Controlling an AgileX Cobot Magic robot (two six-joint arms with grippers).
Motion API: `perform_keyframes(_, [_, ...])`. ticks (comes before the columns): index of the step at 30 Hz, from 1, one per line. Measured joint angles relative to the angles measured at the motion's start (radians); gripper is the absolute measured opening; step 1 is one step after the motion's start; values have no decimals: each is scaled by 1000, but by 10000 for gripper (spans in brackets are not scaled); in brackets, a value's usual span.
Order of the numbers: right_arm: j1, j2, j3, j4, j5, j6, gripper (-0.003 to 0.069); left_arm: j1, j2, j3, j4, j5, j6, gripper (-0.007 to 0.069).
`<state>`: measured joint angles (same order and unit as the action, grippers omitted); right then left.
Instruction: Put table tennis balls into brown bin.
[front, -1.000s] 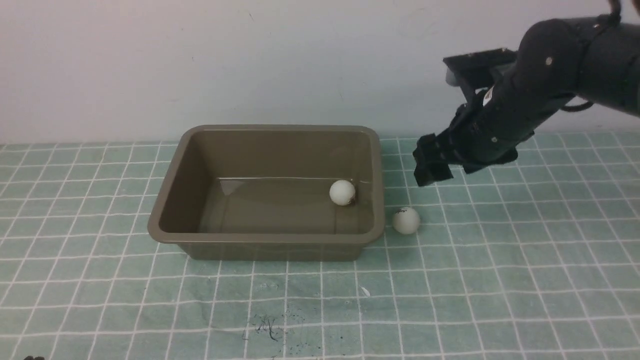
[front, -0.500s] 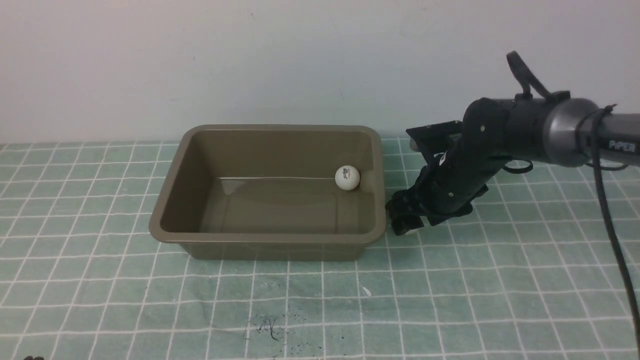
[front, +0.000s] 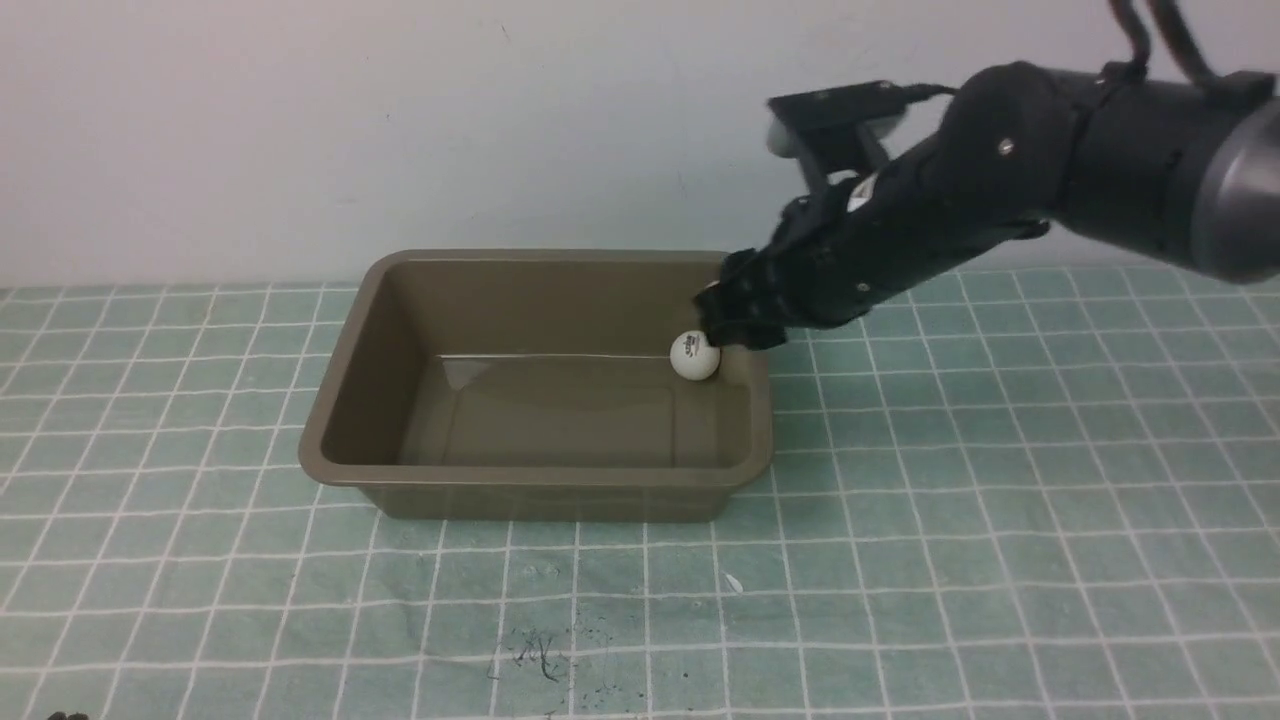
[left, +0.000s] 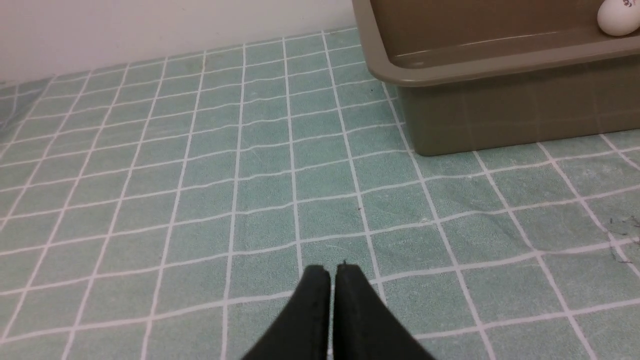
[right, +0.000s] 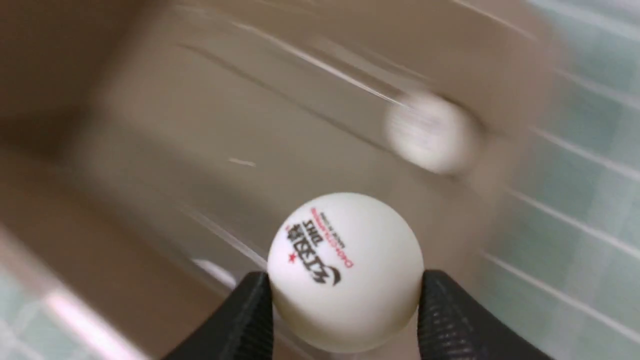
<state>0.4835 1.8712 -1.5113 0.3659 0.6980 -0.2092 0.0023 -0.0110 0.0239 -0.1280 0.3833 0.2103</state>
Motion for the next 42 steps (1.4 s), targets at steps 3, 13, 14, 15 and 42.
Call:
perform_keyframes(3, [15,19,-40,21,14,-20,404,0,0,0,0,0,0,-5])
perform_keyframes(13, [-16,-287,-110,-310,329,172,406,0,0,0,0,0,0,-5])
perform_keyframes(14, [-16,-302,-104,-325,330,188,371,0,0,0,0,0,0,-5])
perform_keyframes(15, [-16,-382,-76,-353,329,220,298,0,0,0,0,0,0,-5])
perform_keyframes(42, [-16,-1885,1155,-550,-215,587,-13,0,-1,0,0,0,0,-5])
